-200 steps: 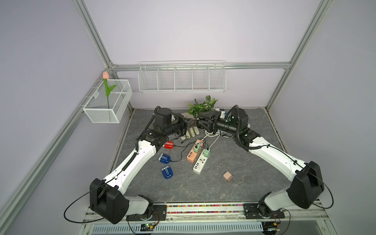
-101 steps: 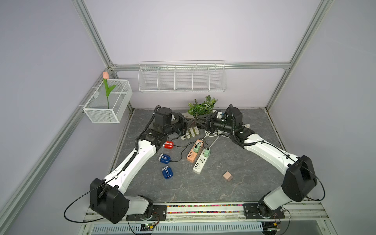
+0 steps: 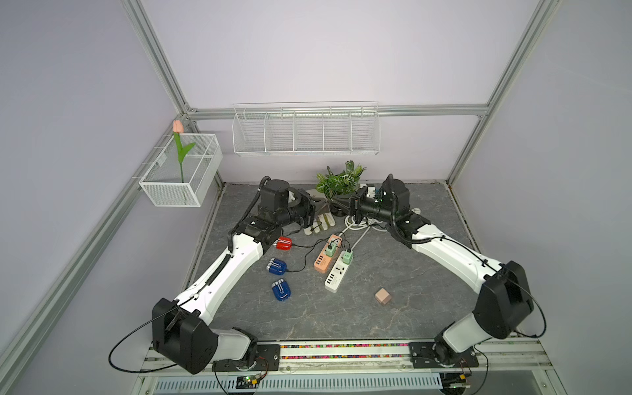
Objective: Charge the electric shaver
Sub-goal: Pick up the charging cable from the center of the board.
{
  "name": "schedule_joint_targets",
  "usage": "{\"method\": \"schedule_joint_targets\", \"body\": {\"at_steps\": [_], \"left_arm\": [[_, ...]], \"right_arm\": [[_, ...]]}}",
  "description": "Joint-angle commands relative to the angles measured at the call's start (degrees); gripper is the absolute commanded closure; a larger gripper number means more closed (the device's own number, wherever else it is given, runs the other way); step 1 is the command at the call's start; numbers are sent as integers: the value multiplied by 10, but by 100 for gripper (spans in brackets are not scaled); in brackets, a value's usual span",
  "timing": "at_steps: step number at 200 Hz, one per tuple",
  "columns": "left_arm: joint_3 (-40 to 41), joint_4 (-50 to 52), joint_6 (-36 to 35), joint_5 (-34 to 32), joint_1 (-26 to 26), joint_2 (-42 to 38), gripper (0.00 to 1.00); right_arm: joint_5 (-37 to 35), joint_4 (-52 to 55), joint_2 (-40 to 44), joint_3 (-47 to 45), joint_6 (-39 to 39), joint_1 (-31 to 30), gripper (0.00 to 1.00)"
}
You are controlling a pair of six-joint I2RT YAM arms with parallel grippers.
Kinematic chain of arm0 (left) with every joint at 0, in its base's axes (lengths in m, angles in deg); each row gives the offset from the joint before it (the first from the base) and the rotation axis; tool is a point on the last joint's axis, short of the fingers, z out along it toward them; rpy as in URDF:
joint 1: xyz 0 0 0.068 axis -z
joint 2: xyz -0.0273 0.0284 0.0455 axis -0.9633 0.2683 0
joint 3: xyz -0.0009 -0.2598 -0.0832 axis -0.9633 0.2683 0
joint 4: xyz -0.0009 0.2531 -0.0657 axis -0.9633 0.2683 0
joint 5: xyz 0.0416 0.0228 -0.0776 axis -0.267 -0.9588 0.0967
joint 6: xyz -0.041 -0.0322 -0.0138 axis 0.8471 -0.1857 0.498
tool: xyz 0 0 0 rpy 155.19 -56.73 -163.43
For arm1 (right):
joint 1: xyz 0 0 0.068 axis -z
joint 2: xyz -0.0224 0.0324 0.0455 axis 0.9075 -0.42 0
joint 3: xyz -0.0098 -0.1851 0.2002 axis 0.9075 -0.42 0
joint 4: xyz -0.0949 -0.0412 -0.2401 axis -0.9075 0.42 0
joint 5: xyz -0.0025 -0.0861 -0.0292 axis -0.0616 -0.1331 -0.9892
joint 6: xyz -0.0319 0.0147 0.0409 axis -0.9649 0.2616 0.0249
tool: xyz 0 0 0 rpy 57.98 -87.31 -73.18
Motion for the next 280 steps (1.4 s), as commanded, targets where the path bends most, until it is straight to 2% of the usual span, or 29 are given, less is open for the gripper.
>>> {"method": "schedule_joint_targets", "body": {"at_steps": [1, 36, 55, 63, 74, 129, 188, 215, 233, 242, 263, 280], "left_arm": [[-13, 4, -1, 11, -1, 5, 100], [-14, 1, 2, 16, -1, 10, 100], [-13, -7, 7, 17, 0, 13, 76], [-12, -13, 10, 14, 3, 12, 70], [-14, -22, 12, 12, 7, 14, 67], [-11, -29, 16, 5, 14, 14, 74], [-8, -28, 16, 10, 15, 17, 91], [-7, -29, 17, 13, 15, 20, 90], [-6, -33, 18, 17, 15, 23, 78], [-8, -35, 19, 20, 15, 26, 75], [-7, -38, 19, 24, 15, 29, 75], [-7, -40, 20, 22, 15, 28, 79]], "right_arm": [[4, -17, -1, 2, 10, 2, 92], [-6, -28, 4, -5, 21, 0, 93], [-16, -27, 10, -9, 23, -2, 93], [-18, -27, 12, -12, 25, -2, 93], [-20, -28, 12, -14, 28, -2, 93], [-26, -30, 13, -22, 34, -3, 93], [-31, -42, 13, -25, 43, -3, 93], [-30, -43, 14, -25, 44, -3, 93], [-30, -44, 14, -27, 45, -3, 93], [-30, -47, 14, -28, 47, -3, 93], [-30, -50, 13, -27, 48, -3, 93], [-30, -50, 15, -28, 48, -3, 93]]}}
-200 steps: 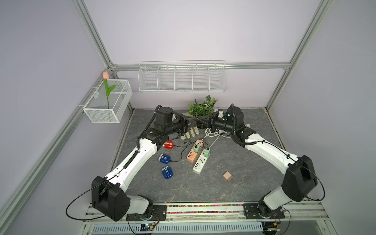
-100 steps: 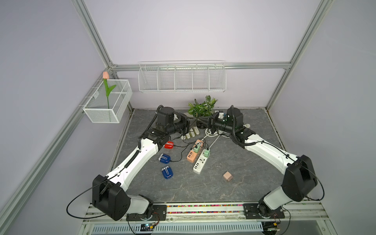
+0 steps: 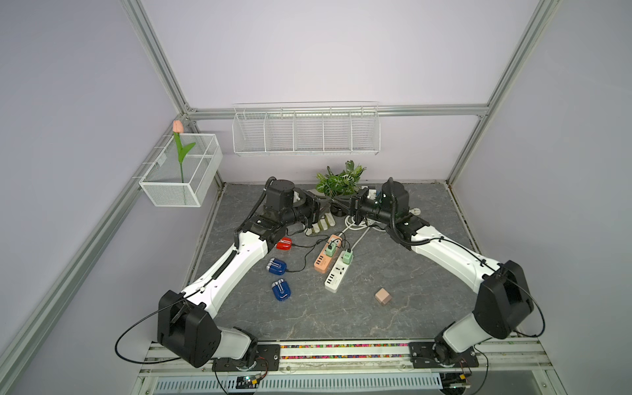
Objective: Charge the electric shaver
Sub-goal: Pick up the charging cable from the center of the board, then move the plug to the center of the board.
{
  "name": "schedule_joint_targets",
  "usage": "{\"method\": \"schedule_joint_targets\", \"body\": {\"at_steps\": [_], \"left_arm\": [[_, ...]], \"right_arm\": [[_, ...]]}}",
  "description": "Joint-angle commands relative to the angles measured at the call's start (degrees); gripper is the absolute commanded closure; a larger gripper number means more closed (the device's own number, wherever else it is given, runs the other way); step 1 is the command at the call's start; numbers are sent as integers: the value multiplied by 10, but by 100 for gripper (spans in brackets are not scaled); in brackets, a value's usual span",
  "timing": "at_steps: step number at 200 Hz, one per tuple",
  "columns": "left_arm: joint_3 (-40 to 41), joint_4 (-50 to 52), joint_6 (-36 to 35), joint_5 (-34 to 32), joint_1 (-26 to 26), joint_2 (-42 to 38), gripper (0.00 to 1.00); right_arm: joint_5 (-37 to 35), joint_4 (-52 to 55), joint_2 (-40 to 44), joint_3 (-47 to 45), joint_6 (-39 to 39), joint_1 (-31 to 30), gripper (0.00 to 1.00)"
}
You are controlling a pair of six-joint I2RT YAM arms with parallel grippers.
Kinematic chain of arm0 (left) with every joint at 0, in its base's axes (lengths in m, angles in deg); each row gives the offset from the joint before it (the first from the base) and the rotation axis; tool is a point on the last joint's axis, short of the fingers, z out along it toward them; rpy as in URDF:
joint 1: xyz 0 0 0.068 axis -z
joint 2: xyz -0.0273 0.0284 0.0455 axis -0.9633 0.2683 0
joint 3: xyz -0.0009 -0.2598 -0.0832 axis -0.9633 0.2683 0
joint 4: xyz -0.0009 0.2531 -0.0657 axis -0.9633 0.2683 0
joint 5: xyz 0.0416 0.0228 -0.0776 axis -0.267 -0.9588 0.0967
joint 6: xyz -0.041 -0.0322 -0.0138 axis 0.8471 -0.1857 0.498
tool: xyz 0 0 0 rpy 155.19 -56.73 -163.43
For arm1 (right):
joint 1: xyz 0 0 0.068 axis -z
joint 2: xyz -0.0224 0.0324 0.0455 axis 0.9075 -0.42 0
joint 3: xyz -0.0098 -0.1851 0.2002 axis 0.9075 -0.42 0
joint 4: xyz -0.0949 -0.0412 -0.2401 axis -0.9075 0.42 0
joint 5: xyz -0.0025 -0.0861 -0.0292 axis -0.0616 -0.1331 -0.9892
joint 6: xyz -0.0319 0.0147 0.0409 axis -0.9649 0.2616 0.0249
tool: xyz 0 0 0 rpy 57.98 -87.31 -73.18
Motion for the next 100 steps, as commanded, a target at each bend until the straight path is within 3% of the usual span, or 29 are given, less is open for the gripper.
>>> {"method": "schedule_joint_targets", "body": {"at_steps": [1, 39, 66, 100], "left_arm": [[-7, -11, 10, 10, 2, 3, 80], [-4, -12, 10, 11, 2, 3, 87], [-3, -10, 10, 10, 2, 0, 98], [1, -2, 5, -1, 2, -11, 100]], "right_arm": [[-6, -27, 15, -10, 16, -3, 93], [-5, -27, 16, -12, 18, -2, 93], [-6, -27, 18, -16, 19, -2, 92], [-30, 20, 49, -37, 10, 3, 59]]}}
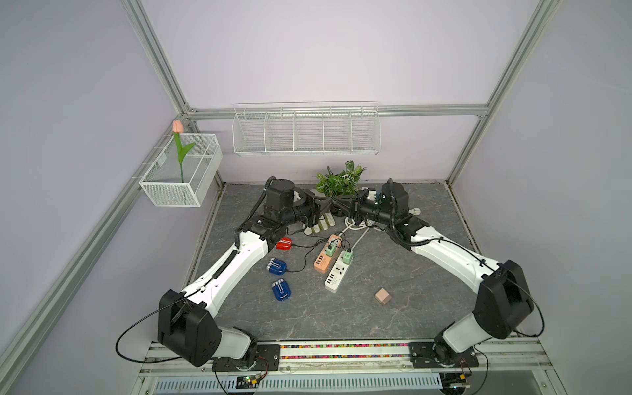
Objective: Charge the electric shaver
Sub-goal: Move the plug to the center of the board.
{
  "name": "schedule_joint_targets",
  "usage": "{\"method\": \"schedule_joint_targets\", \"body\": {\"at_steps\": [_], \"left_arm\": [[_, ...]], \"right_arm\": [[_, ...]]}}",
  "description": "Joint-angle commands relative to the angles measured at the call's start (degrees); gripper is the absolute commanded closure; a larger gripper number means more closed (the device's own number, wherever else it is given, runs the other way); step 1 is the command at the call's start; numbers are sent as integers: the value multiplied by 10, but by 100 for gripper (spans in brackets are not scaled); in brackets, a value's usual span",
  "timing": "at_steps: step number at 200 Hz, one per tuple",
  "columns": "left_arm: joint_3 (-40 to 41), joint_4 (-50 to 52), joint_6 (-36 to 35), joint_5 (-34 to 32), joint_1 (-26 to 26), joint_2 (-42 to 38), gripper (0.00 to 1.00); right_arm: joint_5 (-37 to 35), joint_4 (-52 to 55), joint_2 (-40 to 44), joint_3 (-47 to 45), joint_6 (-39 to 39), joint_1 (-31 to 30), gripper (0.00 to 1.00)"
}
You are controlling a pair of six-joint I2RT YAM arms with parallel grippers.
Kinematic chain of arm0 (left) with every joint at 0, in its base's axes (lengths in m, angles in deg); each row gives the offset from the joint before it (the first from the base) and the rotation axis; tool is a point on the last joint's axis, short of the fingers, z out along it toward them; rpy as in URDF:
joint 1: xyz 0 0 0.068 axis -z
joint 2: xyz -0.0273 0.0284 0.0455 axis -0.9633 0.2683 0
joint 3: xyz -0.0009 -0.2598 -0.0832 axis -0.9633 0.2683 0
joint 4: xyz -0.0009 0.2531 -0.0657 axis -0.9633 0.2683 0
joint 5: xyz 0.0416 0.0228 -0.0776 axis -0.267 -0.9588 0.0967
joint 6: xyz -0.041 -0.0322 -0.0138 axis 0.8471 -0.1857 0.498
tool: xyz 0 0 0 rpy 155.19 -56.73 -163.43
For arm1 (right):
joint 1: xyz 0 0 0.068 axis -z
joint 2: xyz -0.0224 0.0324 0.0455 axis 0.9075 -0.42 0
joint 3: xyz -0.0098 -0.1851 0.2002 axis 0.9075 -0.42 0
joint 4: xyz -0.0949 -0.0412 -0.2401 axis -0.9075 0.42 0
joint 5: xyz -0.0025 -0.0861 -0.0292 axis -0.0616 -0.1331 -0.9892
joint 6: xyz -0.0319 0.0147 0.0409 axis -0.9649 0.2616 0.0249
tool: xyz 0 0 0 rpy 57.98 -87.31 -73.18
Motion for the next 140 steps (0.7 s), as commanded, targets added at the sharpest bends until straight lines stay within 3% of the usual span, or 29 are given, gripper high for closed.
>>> {"method": "schedule_joint_targets", "body": {"at_steps": [1, 16, 49, 71, 108, 140], "left_arm": [[2, 6, 2, -4, 2, -11, 100], [4, 9, 0, -8, 1, -18, 100], [5, 28, -10, -17, -4, -36, 100], [6, 39, -16, -17, -10, -43, 100], [8, 45, -17, -14, -17, -50, 100], [5, 58, -22, -13, -19, -54, 100]], "right_arm": [[-25, 28, 47, -25, 6, 3, 58], [-49, 124, 86, -45, 2, 8, 51], [-82, 440, 176, -94, 26, 10, 43], [-71, 548, 224, -167, 61, 4, 34], [-57, 530, 282, -316, 124, -20, 23], [-64, 487, 277, -361, 144, -35, 15]]}}
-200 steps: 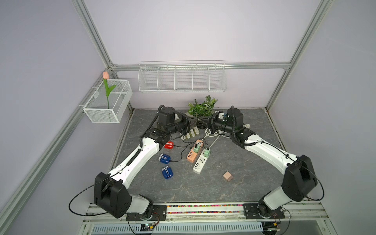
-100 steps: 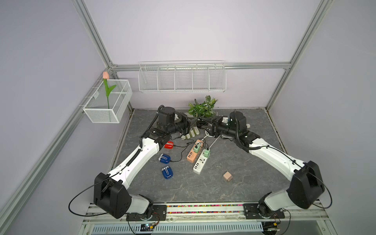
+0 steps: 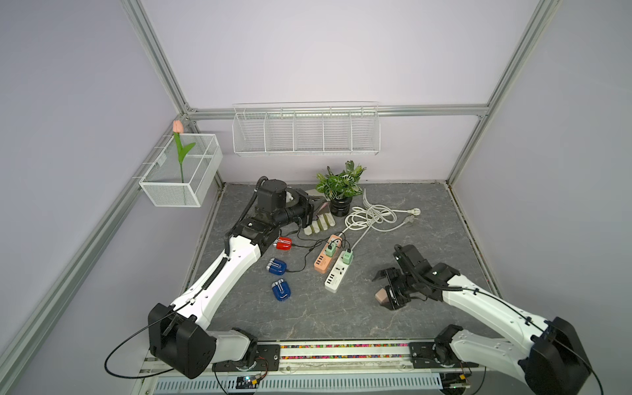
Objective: Charge the electric shaver
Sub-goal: Move the plug to the center of the board.
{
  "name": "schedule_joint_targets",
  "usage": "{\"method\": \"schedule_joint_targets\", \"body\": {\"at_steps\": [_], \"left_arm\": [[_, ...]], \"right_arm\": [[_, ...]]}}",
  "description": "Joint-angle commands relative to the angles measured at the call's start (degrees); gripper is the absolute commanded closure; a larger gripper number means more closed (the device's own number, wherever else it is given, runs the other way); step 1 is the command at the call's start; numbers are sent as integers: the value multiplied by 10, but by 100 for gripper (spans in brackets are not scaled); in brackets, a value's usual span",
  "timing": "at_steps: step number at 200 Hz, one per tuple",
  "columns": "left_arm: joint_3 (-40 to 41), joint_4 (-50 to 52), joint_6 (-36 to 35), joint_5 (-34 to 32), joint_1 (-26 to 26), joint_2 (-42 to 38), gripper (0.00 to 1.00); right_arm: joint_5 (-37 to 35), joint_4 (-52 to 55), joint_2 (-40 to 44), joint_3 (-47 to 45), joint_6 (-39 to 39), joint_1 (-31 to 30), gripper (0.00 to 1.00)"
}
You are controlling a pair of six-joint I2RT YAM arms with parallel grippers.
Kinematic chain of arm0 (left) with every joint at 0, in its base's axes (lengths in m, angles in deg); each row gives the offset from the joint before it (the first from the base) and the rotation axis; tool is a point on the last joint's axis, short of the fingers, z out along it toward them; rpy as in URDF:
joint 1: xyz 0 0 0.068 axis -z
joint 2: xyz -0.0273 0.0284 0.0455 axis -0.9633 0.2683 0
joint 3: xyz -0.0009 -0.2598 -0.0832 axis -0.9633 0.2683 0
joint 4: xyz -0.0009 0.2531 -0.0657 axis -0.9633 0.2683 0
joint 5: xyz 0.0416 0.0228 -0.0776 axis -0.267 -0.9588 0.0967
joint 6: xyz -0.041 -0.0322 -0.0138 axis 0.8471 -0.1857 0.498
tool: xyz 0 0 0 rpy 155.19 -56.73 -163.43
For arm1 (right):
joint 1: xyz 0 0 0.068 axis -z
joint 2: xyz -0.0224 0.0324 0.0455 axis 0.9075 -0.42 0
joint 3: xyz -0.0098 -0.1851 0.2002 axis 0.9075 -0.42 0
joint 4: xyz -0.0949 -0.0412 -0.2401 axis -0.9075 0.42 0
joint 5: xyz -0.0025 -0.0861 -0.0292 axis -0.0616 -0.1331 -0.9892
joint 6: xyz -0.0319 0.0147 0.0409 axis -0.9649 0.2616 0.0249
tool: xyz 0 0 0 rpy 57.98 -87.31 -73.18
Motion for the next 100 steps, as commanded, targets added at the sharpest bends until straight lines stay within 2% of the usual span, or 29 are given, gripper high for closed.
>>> {"method": "schedule_joint_targets", "body": {"at_steps": [1, 23, 52, 100], "left_arm": [[4, 19, -5, 0, -3, -13, 100], [5, 23, -7, 3, -3, -16, 100], [7, 22, -7, 5, -3, -18, 100], [13, 22, -5, 10, -4, -23, 100]], "right_arm": [[-3, -13, 6, -17, 57, -8, 15], [-23, -46, -3, -42, 67, -4, 13], [-68, -151, -19, -82, 79, 21, 11], [-83, -156, -71, -50, 43, 64, 12]]}}
